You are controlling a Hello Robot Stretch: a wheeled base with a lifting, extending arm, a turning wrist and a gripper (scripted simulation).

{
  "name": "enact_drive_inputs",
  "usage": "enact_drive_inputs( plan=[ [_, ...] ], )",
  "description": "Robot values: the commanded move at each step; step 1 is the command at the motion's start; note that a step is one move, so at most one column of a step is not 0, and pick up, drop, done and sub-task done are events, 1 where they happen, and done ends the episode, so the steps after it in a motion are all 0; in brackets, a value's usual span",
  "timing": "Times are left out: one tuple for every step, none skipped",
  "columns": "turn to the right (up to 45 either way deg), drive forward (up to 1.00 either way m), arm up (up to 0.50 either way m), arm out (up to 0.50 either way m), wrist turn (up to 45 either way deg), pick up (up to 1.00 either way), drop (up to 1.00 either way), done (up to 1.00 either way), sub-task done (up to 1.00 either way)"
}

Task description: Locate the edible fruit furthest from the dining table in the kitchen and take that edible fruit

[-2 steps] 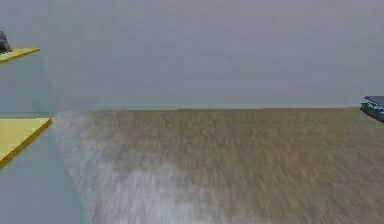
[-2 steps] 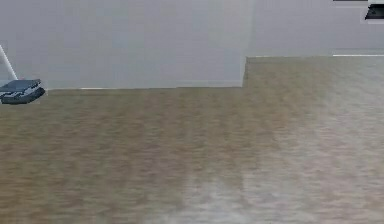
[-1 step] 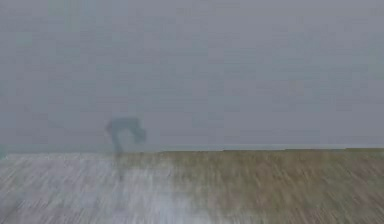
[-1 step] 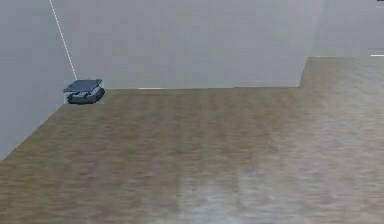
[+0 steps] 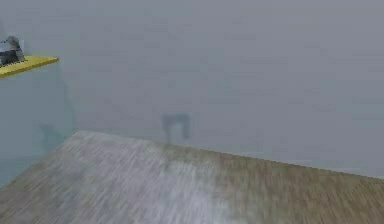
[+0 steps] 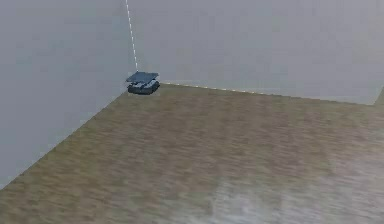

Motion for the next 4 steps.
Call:
enact_drive_inputs(
  plan=[
    [0.0, 0.20, 0.00, 0.00, 0.0, 0.00, 0.00, 0.00, 0.00],
    [-27.0, 0.00, 0.00, 0.00, 0.0, 0.00, 0.00, 0.00, 0.00],
    [-3.0, 0.00, 0.00, 0.00, 0.0, 0.00, 0.00, 0.00, 0.00],
    [0.0, 0.45, 0.00, 0.00, 0.0, 0.00, 0.00, 0.00, 0.00]
  ],
)
